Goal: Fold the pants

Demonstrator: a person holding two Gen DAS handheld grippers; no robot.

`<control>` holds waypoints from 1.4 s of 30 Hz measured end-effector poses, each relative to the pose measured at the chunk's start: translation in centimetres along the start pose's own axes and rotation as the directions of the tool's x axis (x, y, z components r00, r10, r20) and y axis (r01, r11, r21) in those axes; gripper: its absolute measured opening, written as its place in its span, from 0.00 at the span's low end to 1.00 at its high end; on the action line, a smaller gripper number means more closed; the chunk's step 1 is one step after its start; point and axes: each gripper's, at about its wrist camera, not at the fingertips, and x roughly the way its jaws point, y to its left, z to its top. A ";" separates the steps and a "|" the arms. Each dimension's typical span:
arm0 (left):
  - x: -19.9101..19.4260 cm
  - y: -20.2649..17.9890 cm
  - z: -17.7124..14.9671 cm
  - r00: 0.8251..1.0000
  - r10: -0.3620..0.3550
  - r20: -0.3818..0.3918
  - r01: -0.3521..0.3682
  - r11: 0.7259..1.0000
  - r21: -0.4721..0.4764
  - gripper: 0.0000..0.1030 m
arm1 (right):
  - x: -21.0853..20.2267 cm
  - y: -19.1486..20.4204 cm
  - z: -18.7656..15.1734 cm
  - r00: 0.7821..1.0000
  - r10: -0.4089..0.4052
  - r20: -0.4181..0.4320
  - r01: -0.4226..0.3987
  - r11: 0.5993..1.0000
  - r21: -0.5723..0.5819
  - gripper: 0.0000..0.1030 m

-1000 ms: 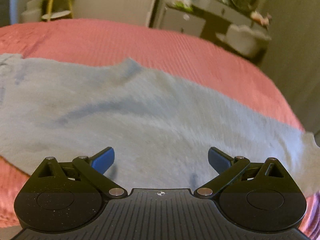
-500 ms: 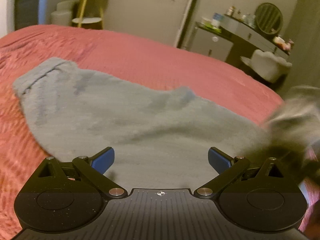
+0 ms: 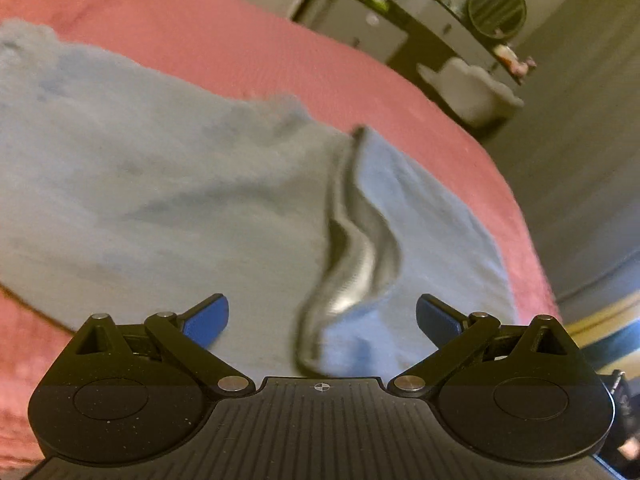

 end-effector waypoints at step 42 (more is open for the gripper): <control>3.7 -1.3 -2.2 0.983 0.105 -0.151 -0.106 0.994 0.003 0.51 | -0.5 -4.4 0.0 0.997 -0.057 0.043 0.046 0.975 0.216 0.92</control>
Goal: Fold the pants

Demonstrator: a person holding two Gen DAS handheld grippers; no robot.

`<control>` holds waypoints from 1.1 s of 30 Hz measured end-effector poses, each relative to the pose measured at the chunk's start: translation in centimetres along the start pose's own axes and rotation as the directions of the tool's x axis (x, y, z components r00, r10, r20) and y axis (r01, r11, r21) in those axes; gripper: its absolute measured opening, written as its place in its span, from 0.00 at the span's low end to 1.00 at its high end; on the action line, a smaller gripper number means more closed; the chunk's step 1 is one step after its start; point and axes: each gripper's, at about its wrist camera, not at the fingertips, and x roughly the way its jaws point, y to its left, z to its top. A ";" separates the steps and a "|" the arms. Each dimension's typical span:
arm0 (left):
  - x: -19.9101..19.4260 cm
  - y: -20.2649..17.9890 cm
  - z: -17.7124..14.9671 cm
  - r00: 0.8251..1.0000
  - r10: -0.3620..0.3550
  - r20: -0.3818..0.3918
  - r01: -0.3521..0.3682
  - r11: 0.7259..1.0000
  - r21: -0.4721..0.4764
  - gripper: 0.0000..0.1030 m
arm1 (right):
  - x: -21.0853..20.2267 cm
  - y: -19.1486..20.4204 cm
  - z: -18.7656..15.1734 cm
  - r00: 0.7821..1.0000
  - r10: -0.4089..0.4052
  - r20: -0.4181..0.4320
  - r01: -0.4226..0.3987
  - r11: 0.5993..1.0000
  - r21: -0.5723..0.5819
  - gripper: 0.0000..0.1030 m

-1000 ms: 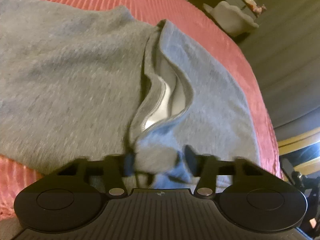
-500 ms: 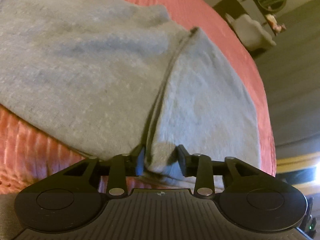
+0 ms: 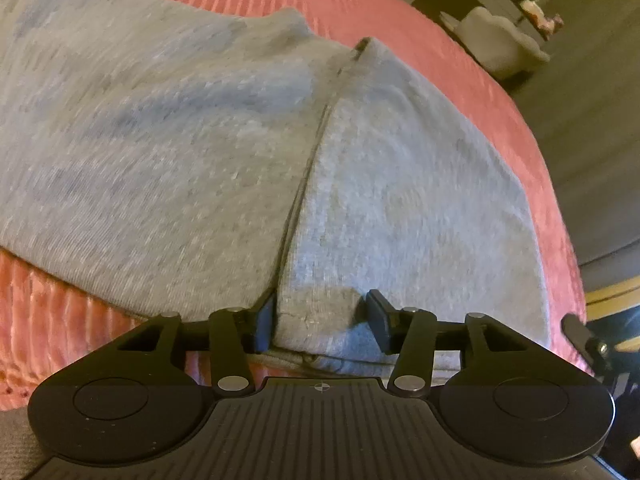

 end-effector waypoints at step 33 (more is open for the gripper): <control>0.6 -1.8 -0.5 0.997 0.072 0.026 -0.074 0.992 0.101 0.57 | -0.2 -1.7 -0.3 0.993 0.026 0.116 -0.044 0.987 0.156 0.93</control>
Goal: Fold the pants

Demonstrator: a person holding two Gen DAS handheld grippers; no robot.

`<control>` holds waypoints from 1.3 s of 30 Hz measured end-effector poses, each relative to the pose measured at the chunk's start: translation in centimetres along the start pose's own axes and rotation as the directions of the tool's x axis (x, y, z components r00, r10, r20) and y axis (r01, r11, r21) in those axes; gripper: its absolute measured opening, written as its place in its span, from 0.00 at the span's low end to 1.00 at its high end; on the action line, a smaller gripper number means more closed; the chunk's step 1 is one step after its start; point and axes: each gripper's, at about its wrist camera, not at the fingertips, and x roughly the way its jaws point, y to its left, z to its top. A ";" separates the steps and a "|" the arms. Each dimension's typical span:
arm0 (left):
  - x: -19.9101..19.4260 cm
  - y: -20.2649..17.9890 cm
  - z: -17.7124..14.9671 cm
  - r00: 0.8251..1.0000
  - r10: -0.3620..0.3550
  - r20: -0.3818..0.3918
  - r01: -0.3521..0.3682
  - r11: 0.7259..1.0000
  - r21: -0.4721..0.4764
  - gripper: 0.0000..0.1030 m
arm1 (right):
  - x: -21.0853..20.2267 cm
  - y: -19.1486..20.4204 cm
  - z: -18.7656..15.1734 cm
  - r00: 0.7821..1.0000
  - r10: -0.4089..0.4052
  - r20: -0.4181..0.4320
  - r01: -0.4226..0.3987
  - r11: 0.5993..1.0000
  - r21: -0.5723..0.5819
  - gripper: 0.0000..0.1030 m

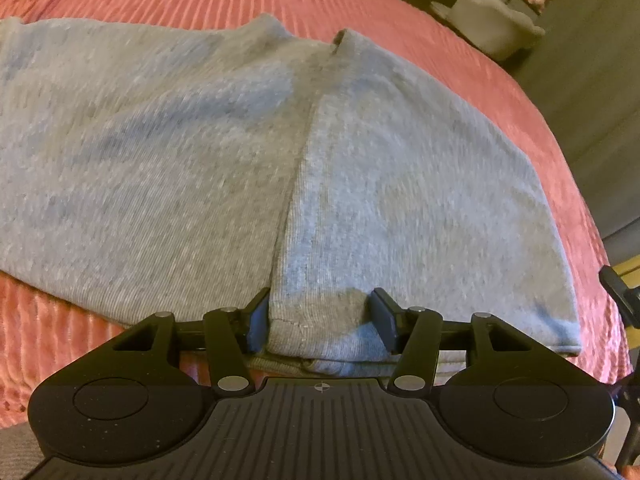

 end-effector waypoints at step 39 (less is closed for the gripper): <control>6.2 -6.9 10.8 0.982 -0.110 0.153 0.076 0.975 0.211 0.75 | 5.3 5.3 -1.3 0.937 -0.258 0.238 0.350 0.673 -0.651 0.31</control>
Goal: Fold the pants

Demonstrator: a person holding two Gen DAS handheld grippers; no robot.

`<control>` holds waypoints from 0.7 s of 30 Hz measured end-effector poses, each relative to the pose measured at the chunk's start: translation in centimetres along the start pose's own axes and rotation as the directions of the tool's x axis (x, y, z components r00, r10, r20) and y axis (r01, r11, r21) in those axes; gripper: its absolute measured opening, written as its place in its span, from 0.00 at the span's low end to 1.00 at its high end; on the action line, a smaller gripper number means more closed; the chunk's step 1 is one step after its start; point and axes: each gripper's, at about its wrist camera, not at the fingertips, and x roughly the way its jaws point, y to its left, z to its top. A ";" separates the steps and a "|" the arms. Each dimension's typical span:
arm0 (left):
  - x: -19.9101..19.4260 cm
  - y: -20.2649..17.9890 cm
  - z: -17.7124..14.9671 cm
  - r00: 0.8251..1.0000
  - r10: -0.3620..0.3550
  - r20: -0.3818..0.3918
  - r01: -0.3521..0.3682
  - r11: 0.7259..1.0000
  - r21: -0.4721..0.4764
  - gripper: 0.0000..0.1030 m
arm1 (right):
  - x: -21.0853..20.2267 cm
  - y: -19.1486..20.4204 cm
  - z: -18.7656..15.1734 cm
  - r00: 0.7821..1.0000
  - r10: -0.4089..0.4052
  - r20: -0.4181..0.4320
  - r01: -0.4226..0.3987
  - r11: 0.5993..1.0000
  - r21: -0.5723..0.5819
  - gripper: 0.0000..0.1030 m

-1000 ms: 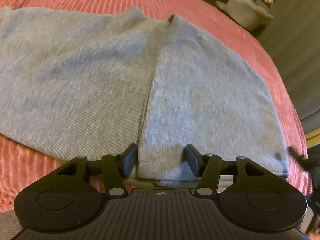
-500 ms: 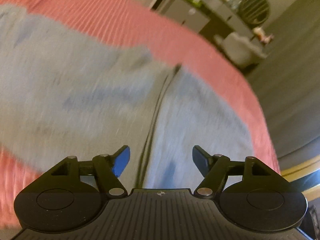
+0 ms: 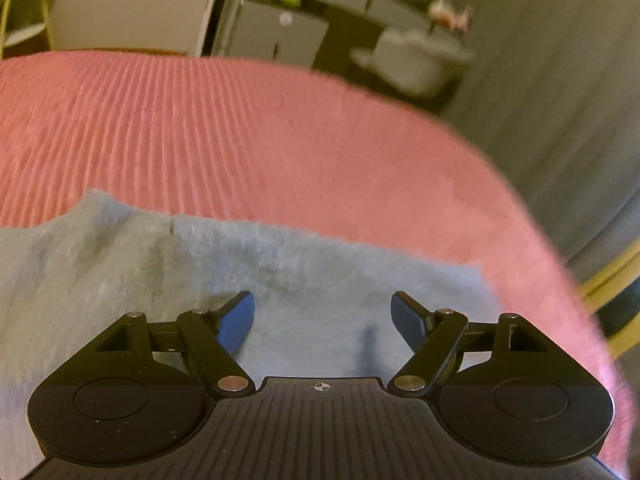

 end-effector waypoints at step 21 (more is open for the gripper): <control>-7.2 10.1 -1.5 0.905 0.421 0.055 -0.415 0.905 -0.095 0.82 | 0.7 3.1 -1.5 0.999 0.031 0.030 -0.024 0.976 -0.218 0.74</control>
